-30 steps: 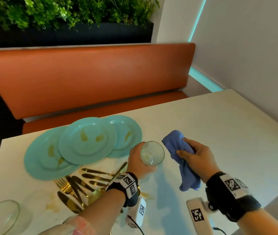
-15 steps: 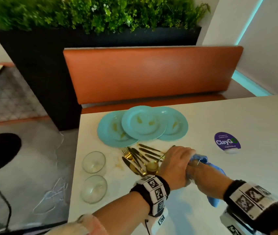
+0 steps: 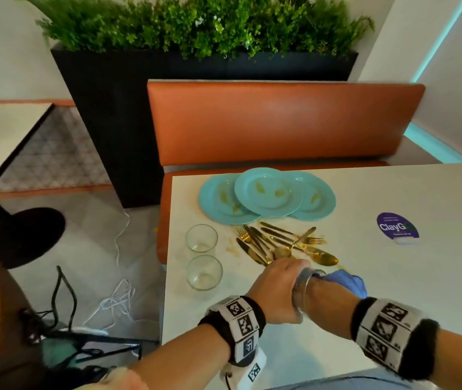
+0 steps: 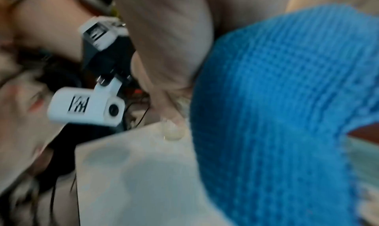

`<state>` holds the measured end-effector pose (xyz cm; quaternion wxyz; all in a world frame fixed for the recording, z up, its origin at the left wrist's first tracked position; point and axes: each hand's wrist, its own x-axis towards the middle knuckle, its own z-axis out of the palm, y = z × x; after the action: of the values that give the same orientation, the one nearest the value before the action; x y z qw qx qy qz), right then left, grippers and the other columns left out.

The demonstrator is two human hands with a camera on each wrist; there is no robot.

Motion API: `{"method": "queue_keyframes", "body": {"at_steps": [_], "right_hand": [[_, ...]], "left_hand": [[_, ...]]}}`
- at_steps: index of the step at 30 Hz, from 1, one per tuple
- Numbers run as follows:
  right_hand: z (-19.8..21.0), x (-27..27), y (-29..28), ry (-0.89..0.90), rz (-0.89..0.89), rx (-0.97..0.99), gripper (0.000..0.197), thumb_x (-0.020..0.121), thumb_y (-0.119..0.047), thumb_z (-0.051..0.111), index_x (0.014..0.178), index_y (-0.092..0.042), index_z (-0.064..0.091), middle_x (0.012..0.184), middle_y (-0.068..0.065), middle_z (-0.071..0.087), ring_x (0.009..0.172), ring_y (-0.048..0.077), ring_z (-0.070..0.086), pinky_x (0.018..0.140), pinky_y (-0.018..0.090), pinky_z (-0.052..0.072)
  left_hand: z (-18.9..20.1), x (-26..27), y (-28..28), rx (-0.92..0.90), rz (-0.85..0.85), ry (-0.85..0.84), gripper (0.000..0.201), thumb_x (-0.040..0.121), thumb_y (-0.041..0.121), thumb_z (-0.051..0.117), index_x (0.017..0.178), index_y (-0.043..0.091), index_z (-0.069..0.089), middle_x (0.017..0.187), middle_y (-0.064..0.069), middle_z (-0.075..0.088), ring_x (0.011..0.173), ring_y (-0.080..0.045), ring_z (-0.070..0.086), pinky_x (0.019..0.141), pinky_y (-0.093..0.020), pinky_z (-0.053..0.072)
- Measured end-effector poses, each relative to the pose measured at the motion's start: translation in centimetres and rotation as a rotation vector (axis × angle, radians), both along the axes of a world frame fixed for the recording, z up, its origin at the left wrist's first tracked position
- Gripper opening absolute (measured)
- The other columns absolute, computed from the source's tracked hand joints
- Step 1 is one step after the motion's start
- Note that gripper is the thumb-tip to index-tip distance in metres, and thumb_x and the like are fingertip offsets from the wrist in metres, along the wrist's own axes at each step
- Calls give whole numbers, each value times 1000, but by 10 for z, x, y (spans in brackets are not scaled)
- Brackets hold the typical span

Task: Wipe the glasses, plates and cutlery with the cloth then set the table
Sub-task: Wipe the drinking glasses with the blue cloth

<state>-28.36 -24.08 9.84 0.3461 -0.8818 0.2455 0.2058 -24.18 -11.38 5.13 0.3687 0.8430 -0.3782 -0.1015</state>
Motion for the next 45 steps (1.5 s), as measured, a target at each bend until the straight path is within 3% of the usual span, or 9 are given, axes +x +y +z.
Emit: {"method": "queue_keyframes", "body": {"at_steps": [9,13,17,22,27,31,36,41,45], "right_hand": [[8,-35,30,106,159,162,23,95,-8,45,114,-5,57,106,7,59,94,20,59,81,21,46],[-16,-46,15,28,-66,80,28,79,-2,70,106,0,64,92,4,62,75,9,56,57,4,44],[-8,-41,43,86,98,84,32,95,-8,45,124,-2,55,115,11,58,101,25,54,86,26,42],[8,-30,61,31,115,284,28,97,-4,41,73,-11,54,72,6,55,57,2,54,53,10,44],[-5,-37,47,78,-72,374,25,93,-1,51,116,0,58,71,0,57,57,-10,61,52,5,40],[6,-40,40,39,-45,163,14,89,2,56,98,-3,65,57,-6,55,64,5,61,40,1,36],[-2,-37,63,152,126,169,32,95,-3,42,124,-2,54,124,12,58,104,25,56,90,27,42],[-5,-30,59,80,-116,604,8,87,-1,57,81,-2,60,73,14,65,59,11,63,56,23,51],[-13,-26,57,22,-275,743,15,91,5,46,100,3,57,102,15,63,83,22,58,77,35,48]], "left_hand": [[-8,-22,18,1,-142,-178,74,58,18,83,124,10,49,117,-8,59,108,-20,49,94,-34,45],[-1,-26,22,93,-170,-45,75,61,15,83,126,12,47,121,-8,54,113,-23,45,97,-36,40],[-9,-31,32,79,-129,-131,74,60,16,83,126,10,49,122,-8,57,112,-23,49,97,-35,40],[-22,-26,43,-27,-97,-234,68,52,13,81,115,9,55,110,-8,62,99,-22,54,86,-37,48],[1,-21,44,173,-165,96,78,53,10,86,121,13,48,115,-8,55,104,-21,50,83,-32,46],[9,-17,43,205,-165,86,76,52,9,86,118,15,49,113,-6,56,102,-21,52,82,-35,52],[-9,-31,44,117,-74,-61,69,57,11,83,119,12,52,115,-8,58,106,-22,50,88,-32,41],[-42,-41,42,10,123,-154,60,54,18,81,109,10,58,100,-5,64,94,-19,56,85,-34,49],[-48,-39,39,24,230,-32,54,58,31,82,104,12,61,98,-4,65,91,-18,61,85,-27,48]]}}
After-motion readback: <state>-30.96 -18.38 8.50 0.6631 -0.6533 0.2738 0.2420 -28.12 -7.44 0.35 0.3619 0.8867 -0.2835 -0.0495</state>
